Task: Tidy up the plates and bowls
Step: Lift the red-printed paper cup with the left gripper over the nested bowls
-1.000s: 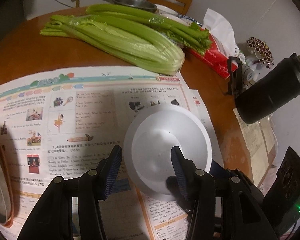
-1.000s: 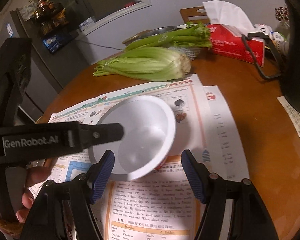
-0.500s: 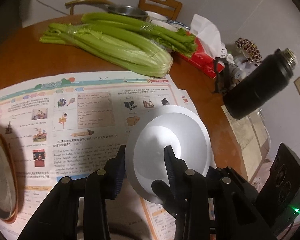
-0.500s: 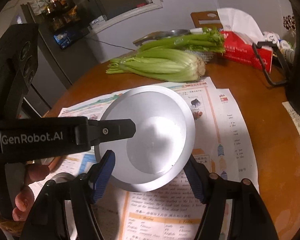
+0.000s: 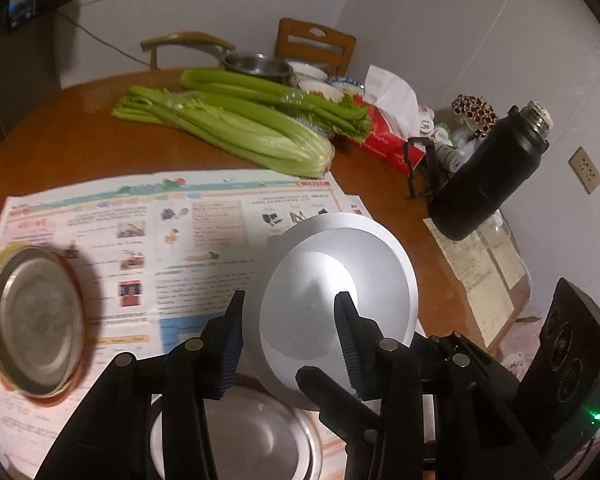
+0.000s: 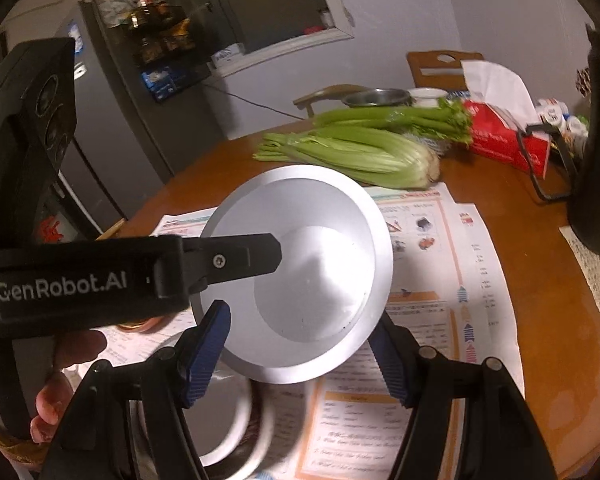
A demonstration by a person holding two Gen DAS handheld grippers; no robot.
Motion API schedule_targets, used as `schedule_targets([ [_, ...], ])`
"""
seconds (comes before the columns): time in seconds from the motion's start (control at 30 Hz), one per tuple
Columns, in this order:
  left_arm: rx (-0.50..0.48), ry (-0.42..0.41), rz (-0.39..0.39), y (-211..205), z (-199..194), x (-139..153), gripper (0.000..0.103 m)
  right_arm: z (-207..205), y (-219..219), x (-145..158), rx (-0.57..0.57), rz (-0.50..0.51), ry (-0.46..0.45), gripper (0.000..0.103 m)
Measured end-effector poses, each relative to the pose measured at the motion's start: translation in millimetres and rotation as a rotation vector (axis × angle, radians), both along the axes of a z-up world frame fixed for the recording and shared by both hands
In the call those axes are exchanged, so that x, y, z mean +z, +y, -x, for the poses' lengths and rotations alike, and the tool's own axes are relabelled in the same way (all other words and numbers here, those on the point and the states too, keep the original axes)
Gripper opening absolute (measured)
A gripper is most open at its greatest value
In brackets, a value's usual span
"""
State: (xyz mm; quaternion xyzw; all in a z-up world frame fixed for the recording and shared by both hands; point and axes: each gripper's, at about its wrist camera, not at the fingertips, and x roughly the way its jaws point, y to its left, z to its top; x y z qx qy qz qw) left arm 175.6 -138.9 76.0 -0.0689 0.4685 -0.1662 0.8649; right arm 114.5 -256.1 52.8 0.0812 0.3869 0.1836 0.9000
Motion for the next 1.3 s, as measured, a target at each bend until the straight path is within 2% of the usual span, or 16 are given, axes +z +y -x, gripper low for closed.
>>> schedule_targets([
  [0.43, 0.064, -0.075, 0.028, 41.2, 48.6, 36.1, 0.045, 37.3, 34.5, 37.8, 0.078, 0.004, -0.067, 0.069],
  [1.0, 0.116, -0.12, 0.032, 68.8, 92.0, 53.6, 0.045, 78.8, 62.0, 63.2, 0.16, 0.034, -0.133, 0.069],
  [1.3, 0.12, -0.138, 0.045, 75.5, 105.1, 59.2, 0.046, 85.7, 65.9, 67.6, 0.184, 0.027, -0.135, 0.069],
])
